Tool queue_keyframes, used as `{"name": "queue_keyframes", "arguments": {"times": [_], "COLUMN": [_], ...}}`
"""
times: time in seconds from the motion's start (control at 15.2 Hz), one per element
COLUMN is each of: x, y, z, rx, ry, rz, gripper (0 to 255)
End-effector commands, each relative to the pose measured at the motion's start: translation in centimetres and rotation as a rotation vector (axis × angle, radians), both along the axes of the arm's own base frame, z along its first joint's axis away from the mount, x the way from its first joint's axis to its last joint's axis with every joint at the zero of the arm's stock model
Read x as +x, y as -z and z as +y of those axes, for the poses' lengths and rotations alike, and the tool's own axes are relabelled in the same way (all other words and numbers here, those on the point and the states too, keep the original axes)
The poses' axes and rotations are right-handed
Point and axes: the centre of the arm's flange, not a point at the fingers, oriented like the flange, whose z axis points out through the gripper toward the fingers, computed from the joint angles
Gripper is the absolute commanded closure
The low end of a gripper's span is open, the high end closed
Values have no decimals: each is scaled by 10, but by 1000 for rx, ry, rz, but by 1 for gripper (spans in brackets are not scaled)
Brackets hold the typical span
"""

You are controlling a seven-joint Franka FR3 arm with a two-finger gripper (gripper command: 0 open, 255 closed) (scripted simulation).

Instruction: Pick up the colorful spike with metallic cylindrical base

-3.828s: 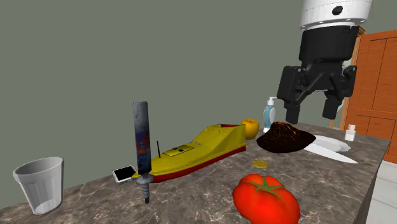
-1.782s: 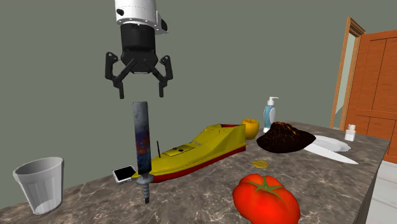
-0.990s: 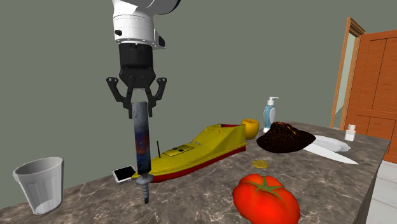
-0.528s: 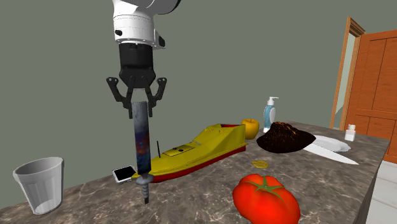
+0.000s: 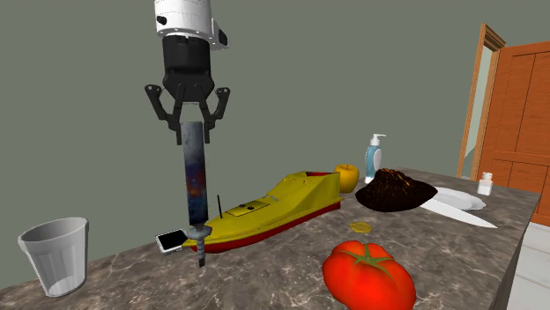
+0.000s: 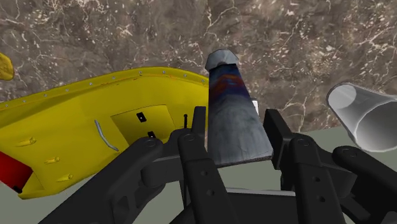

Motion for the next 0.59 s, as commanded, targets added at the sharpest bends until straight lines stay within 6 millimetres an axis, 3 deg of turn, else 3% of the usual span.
{"name": "queue_keyframes", "arguments": {"times": [0.0, 0.4, 0.53], "x": [-1, -1, -1], "y": [-12, -43, -44], "z": [-1, -1, -2], "rx": [0, 0, 0], "ry": [0, 0, 0], "rz": [0, 0, 0], "gripper": [255, 255, 255]}}
